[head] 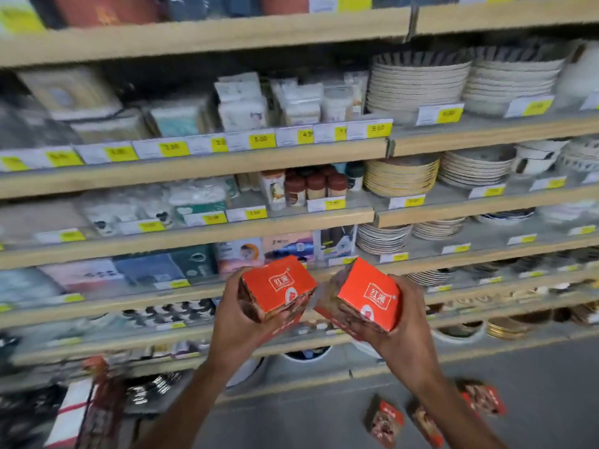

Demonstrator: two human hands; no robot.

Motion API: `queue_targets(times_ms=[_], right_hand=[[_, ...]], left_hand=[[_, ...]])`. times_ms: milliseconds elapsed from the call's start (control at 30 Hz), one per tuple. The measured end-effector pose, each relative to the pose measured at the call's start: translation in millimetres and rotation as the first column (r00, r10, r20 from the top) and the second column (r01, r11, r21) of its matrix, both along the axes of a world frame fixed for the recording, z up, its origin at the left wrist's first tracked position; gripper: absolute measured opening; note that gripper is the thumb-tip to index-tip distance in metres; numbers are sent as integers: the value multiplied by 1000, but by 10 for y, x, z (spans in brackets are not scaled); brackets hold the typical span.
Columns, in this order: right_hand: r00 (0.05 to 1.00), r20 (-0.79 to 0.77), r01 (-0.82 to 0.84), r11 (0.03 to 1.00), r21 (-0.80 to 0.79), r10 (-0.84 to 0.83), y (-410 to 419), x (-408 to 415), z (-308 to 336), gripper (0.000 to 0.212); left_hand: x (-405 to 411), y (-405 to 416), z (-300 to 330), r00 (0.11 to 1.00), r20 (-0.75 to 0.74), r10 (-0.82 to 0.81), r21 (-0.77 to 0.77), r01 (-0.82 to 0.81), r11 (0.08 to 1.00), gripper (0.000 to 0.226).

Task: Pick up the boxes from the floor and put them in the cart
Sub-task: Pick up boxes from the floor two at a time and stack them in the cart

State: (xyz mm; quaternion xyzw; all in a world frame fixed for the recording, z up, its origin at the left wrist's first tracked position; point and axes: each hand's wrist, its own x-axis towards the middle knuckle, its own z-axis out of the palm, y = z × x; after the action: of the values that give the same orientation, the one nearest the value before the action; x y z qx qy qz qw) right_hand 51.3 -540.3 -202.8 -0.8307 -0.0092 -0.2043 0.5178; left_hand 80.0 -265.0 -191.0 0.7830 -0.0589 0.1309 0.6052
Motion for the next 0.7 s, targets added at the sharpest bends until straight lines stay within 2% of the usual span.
queue_targets(times_ms=[167,433,533,700], right_hand=[[980,7,-201,979,-25,201,813,138,50,96],[899,-45,-437,898,-49,435,2375,84,77,101],[863,-42,-505,859,-84,503,3050,28,103,102],[796,-71,-606,792,-76,602,4088,-114,20,97]], left_hand=[[-436,861,9,968,-19,249,-46,-250,967,92],[-1161,2317,-126,877,-65,475,-92,-480,873,93],[-1486,2888,-141,822,-90,562,-103,-569,816,94],[-1921,3729,-213,687,-137,713,-151,-726,671,89]])
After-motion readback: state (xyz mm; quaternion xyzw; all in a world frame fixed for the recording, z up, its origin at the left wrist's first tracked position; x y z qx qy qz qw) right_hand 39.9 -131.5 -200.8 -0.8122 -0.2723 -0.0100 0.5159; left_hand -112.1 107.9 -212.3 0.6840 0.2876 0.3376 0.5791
